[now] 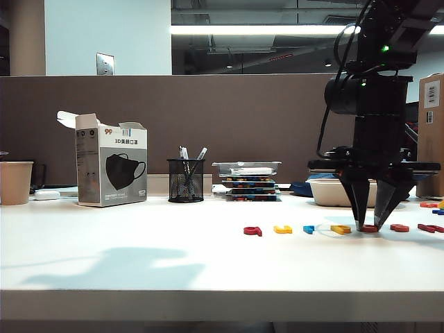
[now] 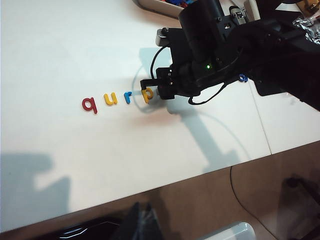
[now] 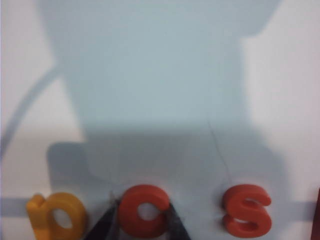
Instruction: Select the appropriate letters from the row of letter magnets placed on the table to arrange into the word "cup".
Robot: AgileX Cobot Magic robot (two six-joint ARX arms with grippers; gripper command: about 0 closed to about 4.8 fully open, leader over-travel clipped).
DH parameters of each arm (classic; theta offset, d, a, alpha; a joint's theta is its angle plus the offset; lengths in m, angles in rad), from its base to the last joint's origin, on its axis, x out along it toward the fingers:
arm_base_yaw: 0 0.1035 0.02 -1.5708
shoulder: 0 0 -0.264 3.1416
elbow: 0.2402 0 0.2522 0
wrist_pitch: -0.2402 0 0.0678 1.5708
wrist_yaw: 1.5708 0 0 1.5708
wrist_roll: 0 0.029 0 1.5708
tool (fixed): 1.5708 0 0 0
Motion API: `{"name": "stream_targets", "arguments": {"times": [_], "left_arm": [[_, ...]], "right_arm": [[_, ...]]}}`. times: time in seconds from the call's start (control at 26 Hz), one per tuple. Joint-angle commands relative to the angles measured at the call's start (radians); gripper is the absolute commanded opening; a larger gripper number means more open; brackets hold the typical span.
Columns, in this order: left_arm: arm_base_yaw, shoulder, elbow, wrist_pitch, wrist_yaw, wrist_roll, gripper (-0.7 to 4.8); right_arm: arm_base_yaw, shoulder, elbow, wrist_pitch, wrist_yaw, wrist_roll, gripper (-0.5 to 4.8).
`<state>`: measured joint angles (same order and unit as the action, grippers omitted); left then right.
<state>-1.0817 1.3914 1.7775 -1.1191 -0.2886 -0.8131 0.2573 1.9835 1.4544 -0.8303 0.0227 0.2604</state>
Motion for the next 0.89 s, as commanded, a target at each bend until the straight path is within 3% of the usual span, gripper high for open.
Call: {"name": "stream_targets", "arguments": {"times": [0.04, 0.89], "left_arm": [[0.0, -0.003, 0.004, 0.006, -0.003, -0.003, -0.05], [0.0, -0.003, 0.004, 0.006, -0.003, -0.003, -0.05]], "right_arm": [[0.003, 0.011, -0.008, -0.037, -0.006, -0.002, 1.04], [0.002, -0.103, -0.002, -0.034, -0.003, -0.002, 1.04]]}}
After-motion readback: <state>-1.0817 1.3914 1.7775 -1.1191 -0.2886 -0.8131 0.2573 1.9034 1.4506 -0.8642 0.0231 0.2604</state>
